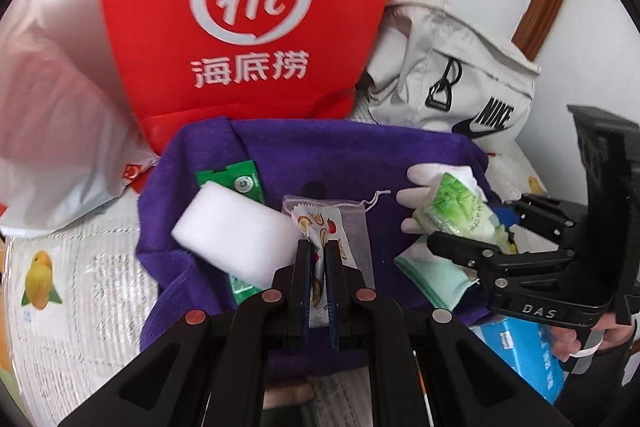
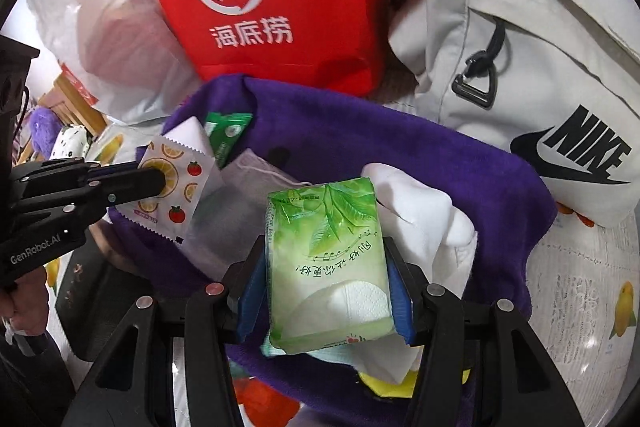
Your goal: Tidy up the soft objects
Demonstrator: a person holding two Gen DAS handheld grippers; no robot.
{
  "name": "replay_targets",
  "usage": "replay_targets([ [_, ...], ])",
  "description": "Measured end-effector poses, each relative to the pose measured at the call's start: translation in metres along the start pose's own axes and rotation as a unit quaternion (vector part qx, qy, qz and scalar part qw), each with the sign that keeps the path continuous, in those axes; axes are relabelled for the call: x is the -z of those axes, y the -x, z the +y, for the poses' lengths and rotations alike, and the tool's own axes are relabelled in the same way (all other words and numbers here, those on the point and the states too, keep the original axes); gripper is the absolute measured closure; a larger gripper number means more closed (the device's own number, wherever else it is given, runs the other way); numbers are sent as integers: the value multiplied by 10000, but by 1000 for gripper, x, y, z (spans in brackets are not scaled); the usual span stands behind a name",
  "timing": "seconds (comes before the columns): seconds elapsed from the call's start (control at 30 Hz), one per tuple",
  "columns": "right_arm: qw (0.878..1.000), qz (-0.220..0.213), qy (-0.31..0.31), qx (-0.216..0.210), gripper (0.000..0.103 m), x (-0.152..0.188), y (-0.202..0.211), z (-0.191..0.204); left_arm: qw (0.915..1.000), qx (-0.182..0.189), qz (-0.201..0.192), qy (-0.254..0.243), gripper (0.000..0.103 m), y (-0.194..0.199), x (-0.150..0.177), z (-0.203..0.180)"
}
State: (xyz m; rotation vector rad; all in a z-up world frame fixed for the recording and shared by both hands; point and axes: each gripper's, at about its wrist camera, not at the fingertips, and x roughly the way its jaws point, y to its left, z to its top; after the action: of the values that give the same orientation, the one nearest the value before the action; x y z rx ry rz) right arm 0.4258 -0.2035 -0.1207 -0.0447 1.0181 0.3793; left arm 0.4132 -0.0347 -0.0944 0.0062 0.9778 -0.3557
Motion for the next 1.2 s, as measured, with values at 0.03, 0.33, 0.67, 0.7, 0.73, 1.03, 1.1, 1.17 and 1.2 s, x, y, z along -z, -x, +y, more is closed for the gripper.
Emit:
replay_targets([
  [0.03, 10000, 3, 11, -15, 49, 0, -1, -1, 10000, -13, 47, 11, 95, -4, -1, 0],
  [0.33, 9999, -42, 126, -21, 38, 3, 1, 0, 9996, -149, 227, -76, 82, -21, -6, -5],
  [0.67, 9996, -218, -94, -173, 30, 3, 19, -3, 9996, -283, 55, -3, 52, -3, -11, -6],
  [0.7, 9994, -250, -133, -181, 30, 4, 23, -4, 9995, -315, 38, -12, 51, -1, -11, -7],
  [0.73, 9993, -276, -165, -192, 30, 5, 26, -4, 9993, -367, 13, -22, 49, 4, -10, -8],
  [1.03, 9980, -549, -318, -72, 27, 21, 71, 6, 9976, -624, -301, 9, 28, 54, 1, -19],
  [1.1, 9972, -638, -379, -38, 23, 28, 86, 9, 9970, -681, -365, 11, 22, 68, 8, -23],
  [1.17, 9965, -719, -418, -4, 22, 37, 98, 13, 9967, -697, -408, 28, 18, 83, 16, -27],
  [1.2, 9961, -762, -437, 8, 21, 42, 106, 16, 9966, -699, -434, 50, 14, 90, 20, -29],
])
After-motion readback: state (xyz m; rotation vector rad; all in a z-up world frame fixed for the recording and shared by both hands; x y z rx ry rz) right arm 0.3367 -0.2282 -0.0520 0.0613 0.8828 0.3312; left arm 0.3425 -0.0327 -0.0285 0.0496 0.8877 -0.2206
